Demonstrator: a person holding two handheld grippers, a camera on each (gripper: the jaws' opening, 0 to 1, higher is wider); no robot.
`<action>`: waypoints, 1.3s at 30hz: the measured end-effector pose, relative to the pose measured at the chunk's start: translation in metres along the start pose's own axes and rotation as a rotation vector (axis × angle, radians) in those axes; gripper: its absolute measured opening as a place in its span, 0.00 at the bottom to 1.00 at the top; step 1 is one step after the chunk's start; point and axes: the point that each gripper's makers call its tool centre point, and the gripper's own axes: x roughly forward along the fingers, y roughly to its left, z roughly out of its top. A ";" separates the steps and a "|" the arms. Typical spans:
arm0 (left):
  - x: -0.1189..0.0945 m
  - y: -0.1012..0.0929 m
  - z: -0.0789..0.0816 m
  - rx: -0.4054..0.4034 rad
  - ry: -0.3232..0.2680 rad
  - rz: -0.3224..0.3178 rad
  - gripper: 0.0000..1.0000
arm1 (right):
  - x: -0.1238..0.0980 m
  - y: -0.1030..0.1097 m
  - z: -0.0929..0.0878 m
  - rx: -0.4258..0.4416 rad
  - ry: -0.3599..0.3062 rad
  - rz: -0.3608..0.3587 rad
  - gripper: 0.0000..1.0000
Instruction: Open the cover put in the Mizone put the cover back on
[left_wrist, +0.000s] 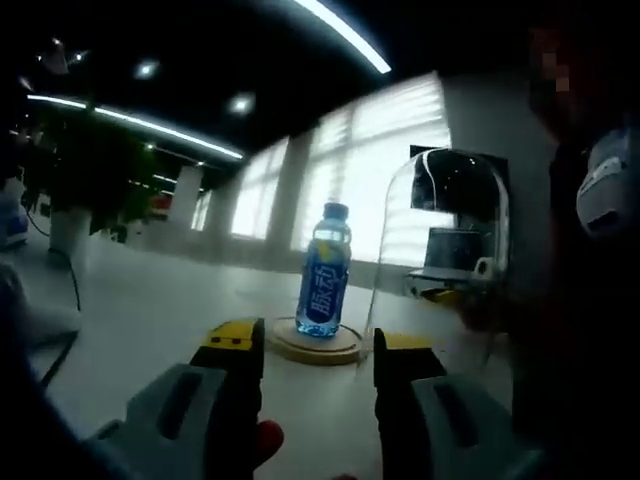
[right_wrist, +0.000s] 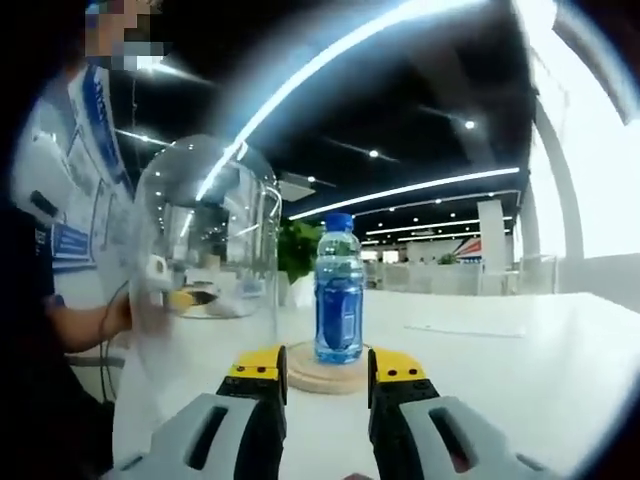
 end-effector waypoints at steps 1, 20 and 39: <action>0.000 -0.006 0.000 -0.002 0.001 -0.029 0.39 | -0.002 0.004 -0.001 0.005 0.002 0.032 0.29; 0.014 -0.054 0.007 0.018 0.031 -0.222 0.61 | -0.005 0.073 0.001 0.055 -0.003 0.360 0.56; 0.044 -0.080 -0.008 0.032 0.159 -0.349 0.65 | 0.024 0.101 0.002 0.027 0.041 0.472 0.66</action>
